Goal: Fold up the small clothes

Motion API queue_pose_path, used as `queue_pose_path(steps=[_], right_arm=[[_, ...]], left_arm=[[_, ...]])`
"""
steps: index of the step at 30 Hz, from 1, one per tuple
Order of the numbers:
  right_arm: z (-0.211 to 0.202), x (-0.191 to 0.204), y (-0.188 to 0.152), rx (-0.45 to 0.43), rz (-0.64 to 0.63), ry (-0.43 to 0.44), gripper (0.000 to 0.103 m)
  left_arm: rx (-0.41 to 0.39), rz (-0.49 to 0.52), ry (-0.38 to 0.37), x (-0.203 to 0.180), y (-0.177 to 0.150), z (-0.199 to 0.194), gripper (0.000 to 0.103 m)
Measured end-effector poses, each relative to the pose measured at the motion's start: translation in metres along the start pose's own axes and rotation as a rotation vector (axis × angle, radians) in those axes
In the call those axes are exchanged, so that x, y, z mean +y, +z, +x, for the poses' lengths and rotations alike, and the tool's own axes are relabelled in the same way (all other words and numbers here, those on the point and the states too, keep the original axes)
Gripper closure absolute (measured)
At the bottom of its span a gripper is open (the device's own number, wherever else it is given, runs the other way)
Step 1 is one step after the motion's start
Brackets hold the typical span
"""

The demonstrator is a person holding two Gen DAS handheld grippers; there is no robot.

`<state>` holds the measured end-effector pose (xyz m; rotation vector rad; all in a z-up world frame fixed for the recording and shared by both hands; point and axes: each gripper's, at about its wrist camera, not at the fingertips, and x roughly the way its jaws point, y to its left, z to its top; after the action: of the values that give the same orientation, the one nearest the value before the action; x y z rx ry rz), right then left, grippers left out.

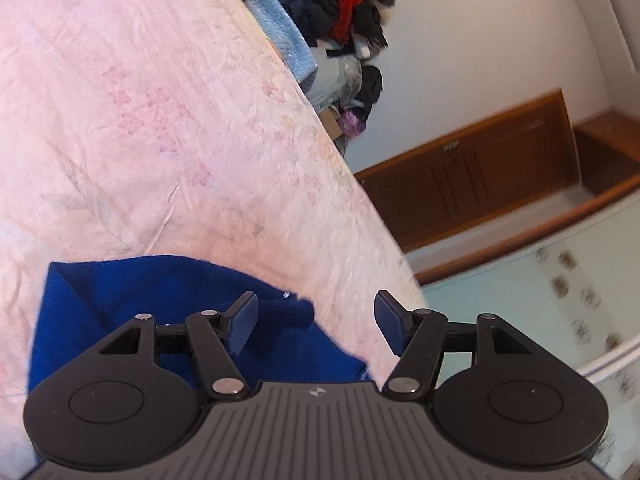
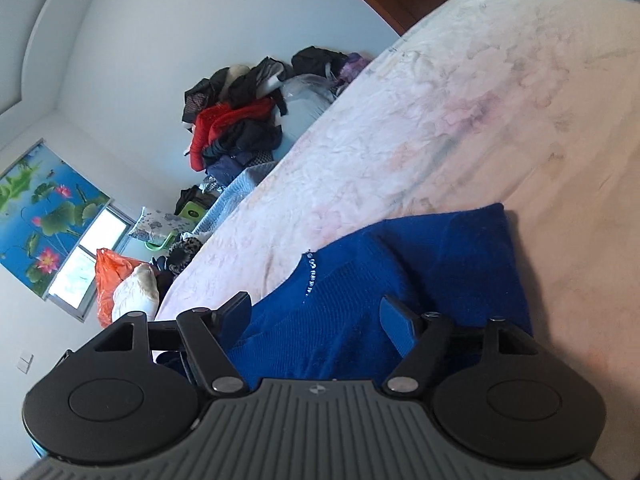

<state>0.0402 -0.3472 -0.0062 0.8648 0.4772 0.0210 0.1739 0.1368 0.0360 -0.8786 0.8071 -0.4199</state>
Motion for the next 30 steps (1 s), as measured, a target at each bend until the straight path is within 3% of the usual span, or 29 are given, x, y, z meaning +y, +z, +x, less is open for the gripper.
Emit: queue_pose_path(steps=[6,7,10,12,15,17,21,24,26,28,30], right_arm=[[-0.012,0.005,-0.012,0.096,-0.046,0.024,0.022],[-0.014,0.007,-0.015,0.109,-0.074,0.004,0.018],[-0.031,0.009,-0.023,0.039,-0.165,-0.179,0.017],[-0.051,0.006,-0.023,-0.027,-0.162,-0.212,0.016],[-0.078,-0.001,-0.027,-0.046,-0.116,-0.123,0.016],[-0.091,-0.002,-0.035,-0.036,-0.135,-0.100,0.016],[-0.105,-0.002,-0.057,0.002,-0.229,-0.162,0.018],[-0.109,-0.010,-0.072,0.043,-0.236,-0.181,0.027],[-0.110,-0.016,-0.079,0.065,-0.200,-0.182,0.052],[-0.109,-0.018,-0.086,0.089,-0.192,-0.171,0.066],[-0.107,-0.016,-0.091,0.105,-0.212,-0.148,0.067]], left_arm=[[0.103,0.281,0.062,-0.028,-0.030,0.016,0.037],[0.108,0.301,0.090,-0.029,-0.031,0.021,0.037],[0.080,0.296,0.235,-0.022,-0.030,0.029,0.037],[0.076,0.281,0.222,-0.016,-0.029,0.026,0.037],[0.088,0.302,0.194,-0.016,-0.035,0.011,0.037],[0.077,0.362,0.190,-0.023,-0.045,-0.001,0.029],[0.031,0.521,0.220,-0.040,-0.075,-0.027,0.026],[0.041,0.597,0.243,-0.043,-0.096,-0.039,0.026],[0.040,0.614,0.266,-0.040,-0.105,-0.044,0.026],[0.036,0.612,0.288,-0.032,-0.112,-0.054,0.026],[0.038,0.588,0.290,-0.022,-0.113,-0.064,0.026]])
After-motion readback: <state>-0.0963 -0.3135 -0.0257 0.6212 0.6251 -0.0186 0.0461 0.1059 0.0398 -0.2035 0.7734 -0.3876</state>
